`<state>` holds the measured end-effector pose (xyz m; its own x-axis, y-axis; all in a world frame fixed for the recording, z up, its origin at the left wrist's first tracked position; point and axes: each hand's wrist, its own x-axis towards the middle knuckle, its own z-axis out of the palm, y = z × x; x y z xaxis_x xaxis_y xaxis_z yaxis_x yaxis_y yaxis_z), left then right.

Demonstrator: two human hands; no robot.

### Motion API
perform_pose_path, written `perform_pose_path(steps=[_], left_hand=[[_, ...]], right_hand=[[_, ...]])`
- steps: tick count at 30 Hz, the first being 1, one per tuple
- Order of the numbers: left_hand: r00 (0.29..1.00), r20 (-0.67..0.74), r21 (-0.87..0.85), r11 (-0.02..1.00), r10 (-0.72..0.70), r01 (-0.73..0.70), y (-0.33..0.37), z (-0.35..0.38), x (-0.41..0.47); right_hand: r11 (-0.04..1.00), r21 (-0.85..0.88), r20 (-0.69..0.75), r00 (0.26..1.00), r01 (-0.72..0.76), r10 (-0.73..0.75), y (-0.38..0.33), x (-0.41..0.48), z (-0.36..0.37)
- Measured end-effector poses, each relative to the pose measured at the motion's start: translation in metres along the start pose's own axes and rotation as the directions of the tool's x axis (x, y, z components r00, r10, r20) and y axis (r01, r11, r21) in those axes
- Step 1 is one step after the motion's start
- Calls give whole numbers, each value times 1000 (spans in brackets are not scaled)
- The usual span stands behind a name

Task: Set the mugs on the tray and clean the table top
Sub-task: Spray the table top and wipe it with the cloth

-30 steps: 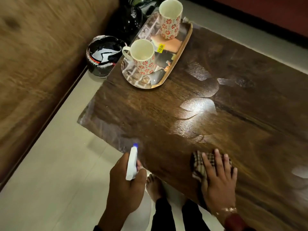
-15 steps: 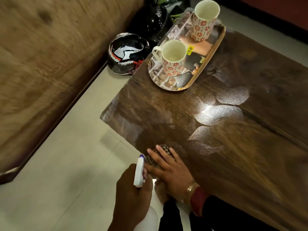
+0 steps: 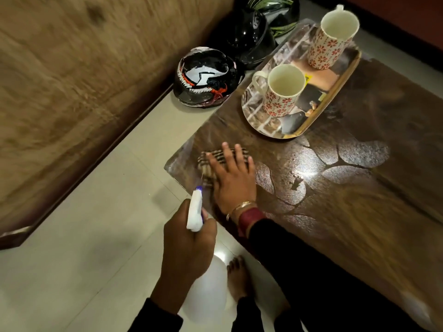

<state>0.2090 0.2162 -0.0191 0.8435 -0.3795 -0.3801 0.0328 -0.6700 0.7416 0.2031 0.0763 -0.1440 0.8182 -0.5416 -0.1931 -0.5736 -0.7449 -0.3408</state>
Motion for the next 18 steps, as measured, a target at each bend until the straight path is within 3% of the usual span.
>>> perform_pose_path(steps=[3,8,10,15,18], left_hand=[[999,-11,44,999,32,-31,10,-5,11],[999,-53,41,999,-2,4,6,-10,18],[998,-63,44,999,-20,22,-1,-14,21],[998,-61,12,1000,-25,26,-9,-23,22],[996,-94,9,1000,-6,7,-8,-26,25]], right_hand=[[952,-14,58,951,306,-305,-10,-41,16],[889,-119,62,897,441,-437,43,-71,18],[912,-114,38,919,393,-391,57,-57,11],[999,-34,-51,998,29,-30,17,21,-1],[1000,-27,-49,999,11,-12,-25,57,2]])
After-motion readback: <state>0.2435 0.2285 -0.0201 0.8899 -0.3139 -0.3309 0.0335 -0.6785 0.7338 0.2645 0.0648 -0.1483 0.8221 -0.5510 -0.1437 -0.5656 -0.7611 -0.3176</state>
